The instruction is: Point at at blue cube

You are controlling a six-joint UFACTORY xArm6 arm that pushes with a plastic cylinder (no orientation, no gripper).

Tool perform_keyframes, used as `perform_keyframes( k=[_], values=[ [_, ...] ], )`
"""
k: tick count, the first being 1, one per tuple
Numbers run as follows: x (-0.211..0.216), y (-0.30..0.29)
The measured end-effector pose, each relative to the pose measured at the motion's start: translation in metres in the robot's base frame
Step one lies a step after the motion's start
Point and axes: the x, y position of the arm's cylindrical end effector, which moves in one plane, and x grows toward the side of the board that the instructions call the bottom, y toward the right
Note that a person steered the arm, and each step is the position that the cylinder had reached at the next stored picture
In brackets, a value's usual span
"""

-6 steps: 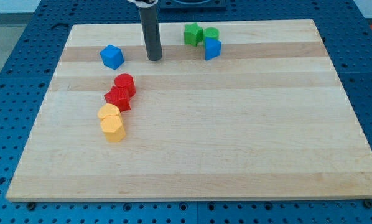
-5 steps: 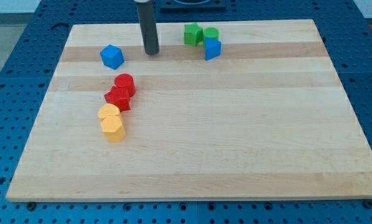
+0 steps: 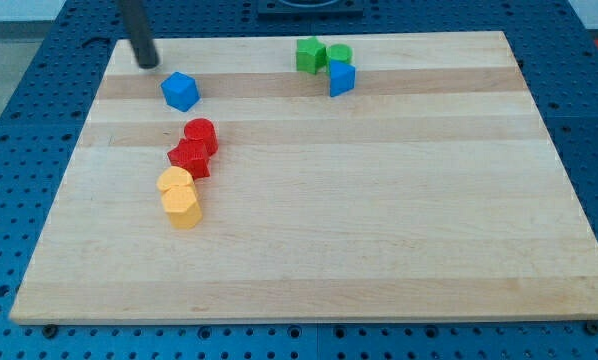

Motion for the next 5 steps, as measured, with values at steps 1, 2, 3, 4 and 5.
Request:
perform_keyframes(
  k=[1,2,3,4,5],
  values=[
    [0.013,-0.011],
    [0.037,-0.007],
    [0.036,0.013],
    [0.036,0.036],
    [0.037,0.036]
  ],
)
